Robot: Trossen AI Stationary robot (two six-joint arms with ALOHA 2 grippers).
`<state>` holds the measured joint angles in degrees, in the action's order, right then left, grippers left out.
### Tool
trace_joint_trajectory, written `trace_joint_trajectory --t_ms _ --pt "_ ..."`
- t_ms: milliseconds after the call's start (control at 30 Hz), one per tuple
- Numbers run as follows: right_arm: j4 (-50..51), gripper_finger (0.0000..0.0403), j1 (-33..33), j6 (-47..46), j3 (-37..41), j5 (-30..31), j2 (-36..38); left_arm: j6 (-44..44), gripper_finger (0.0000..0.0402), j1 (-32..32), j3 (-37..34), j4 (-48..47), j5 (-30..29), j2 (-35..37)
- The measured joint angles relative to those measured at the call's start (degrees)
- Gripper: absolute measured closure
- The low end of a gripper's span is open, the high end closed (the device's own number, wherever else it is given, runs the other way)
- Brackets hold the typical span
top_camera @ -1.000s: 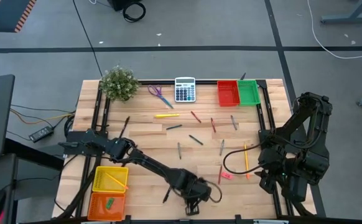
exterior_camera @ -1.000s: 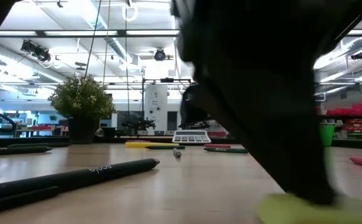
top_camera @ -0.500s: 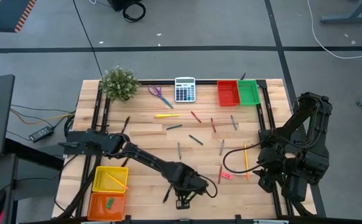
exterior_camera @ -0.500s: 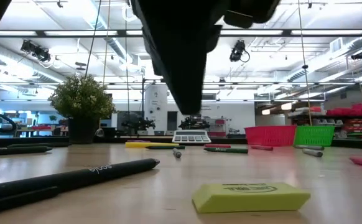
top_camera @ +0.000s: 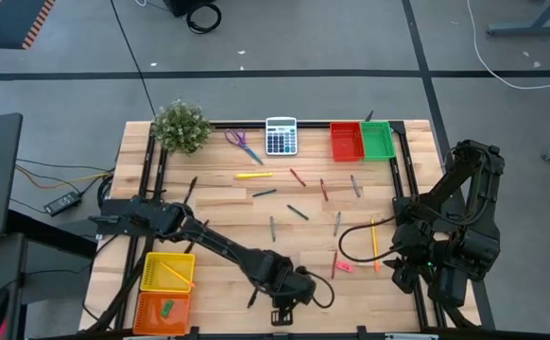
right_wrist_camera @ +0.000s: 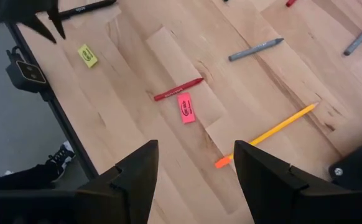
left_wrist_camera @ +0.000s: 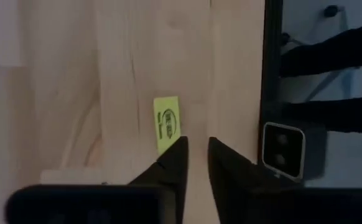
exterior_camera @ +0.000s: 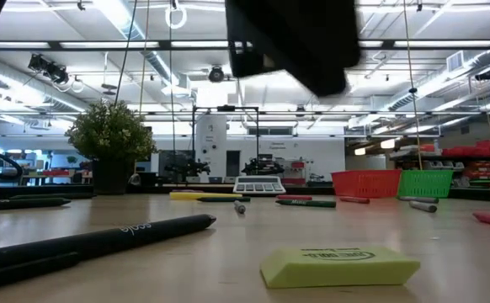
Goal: Sort crayons/erasers/pens/pencils in bins
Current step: Put the yellow eraser into the orange bin
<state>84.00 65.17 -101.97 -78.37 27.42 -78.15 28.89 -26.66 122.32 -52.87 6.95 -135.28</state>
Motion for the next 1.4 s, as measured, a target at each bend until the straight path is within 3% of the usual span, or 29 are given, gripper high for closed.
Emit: trace_joint_trajectory --t_ms 333,567,967,1400 --pt "-0.5 0.0187 0.1 -0.7 0.0 0.0 0.0 0.0 0.0198 -1.9 -0.2 1.6 -4.5 -4.8" --pt "-0.9 0.0187 0.1 -2.0 0.0 0.0 0.0 0.7 0.0175 -1.6 -0.1 -2.1 -7.0 -6.2" --pt "-0.8 0.0187 0.1 -1.9 0.0 0.0 0.0 0.6 0.0235 -1.9 0.2 -1.8 -7.9 -7.6" --pt "1.4 0.0187 0.2 -1.9 0.0 0.0 0.0 2.2 0.0349 -2.0 2.1 -2.7 -7.6 -8.1"
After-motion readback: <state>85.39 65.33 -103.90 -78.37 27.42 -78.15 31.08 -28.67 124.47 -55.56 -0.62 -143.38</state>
